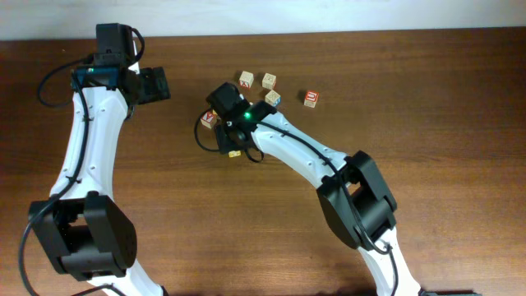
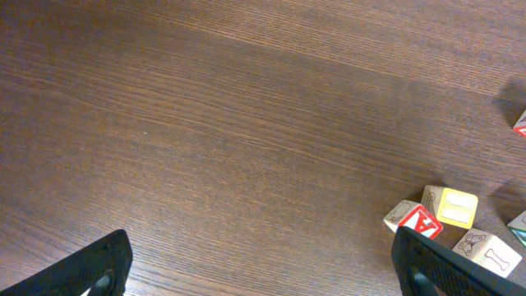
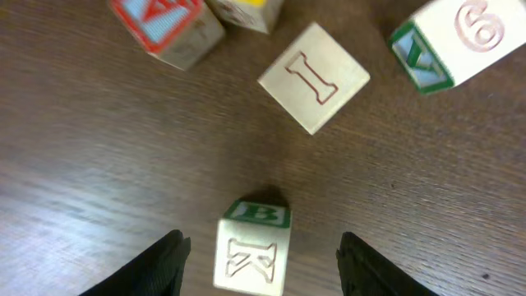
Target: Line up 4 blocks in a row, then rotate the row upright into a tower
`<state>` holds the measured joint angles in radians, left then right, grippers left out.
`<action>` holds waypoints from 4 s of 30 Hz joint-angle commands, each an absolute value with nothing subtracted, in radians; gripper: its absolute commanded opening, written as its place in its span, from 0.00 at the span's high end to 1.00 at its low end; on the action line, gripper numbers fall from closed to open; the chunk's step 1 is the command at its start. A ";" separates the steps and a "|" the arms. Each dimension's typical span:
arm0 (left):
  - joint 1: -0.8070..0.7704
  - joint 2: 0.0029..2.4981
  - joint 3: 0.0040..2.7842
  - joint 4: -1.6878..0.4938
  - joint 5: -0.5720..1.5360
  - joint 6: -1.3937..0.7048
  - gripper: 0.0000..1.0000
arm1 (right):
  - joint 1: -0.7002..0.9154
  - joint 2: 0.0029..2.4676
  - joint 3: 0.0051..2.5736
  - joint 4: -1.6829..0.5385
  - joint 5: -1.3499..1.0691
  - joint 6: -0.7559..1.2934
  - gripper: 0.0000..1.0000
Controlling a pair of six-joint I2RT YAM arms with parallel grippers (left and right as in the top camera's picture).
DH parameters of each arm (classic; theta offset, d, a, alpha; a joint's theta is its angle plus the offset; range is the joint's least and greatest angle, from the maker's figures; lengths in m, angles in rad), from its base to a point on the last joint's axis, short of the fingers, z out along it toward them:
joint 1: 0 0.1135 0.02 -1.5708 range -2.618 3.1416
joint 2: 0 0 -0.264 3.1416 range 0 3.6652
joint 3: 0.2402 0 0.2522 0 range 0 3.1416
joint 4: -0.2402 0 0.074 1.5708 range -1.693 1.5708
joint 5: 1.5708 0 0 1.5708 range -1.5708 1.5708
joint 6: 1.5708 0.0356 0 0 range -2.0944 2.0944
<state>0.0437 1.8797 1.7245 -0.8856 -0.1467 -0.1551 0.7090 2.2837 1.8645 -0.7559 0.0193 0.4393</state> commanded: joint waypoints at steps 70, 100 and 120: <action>0.049 1.889 1.738 -0.884 -0.144 -0.168 0.01 | 0.304 2.387 2.058 -1.482 -0.035 0.287 0.58; 0.049 1.889 1.738 -0.884 -0.144 -0.168 0.01 | 0.439 2.612 2.331 -0.908 0.102 0.741 0.59; 0.049 1.889 1.738 -0.884 -0.144 -0.168 0.01 | 0.611 2.331 1.908 -1.161 0.023 0.585 0.85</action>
<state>0.0463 1.8896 1.7260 -0.8856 -0.1467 -0.1551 0.6067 2.3352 1.9541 -1.1748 -0.0067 0.5537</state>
